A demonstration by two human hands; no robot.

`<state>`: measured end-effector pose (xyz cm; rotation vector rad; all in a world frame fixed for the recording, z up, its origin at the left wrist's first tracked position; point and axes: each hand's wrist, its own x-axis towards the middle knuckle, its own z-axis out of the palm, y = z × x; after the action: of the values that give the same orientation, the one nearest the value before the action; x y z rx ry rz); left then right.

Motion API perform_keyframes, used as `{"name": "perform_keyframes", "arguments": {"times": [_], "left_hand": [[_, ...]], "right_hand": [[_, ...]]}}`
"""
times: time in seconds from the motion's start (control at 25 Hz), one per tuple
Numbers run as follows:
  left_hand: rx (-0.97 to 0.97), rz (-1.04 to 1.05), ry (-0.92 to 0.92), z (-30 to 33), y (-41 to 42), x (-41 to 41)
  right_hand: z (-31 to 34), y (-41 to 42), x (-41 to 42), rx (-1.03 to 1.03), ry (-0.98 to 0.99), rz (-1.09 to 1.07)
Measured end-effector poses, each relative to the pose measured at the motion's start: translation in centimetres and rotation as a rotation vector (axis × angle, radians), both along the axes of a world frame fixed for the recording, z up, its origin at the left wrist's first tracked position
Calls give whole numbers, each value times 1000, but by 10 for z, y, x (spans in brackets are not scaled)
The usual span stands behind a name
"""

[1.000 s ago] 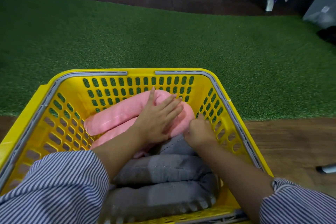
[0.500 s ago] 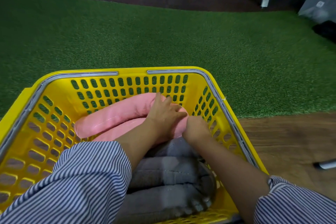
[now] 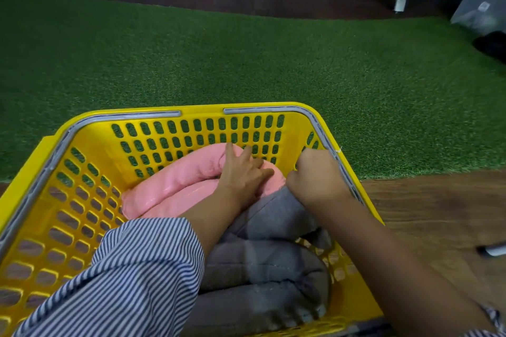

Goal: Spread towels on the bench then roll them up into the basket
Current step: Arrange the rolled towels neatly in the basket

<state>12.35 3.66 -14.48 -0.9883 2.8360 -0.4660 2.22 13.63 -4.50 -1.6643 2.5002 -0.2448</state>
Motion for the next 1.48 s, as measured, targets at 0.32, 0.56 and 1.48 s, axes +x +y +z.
{"name": "perform_keyframes", "arguments": {"times": [0.32, 0.56, 1.48], "left_hand": [[105, -5, 53, -9, -14, 4], [666, -73, 503, 16, 6, 21], [882, 130, 247, 3, 67, 94]], "right_hand": [[34, 14, -8, -75, 25, 29], [14, 8, -2, 113, 82, 131], [-16, 25, -16, 206, 16, 411]]}}
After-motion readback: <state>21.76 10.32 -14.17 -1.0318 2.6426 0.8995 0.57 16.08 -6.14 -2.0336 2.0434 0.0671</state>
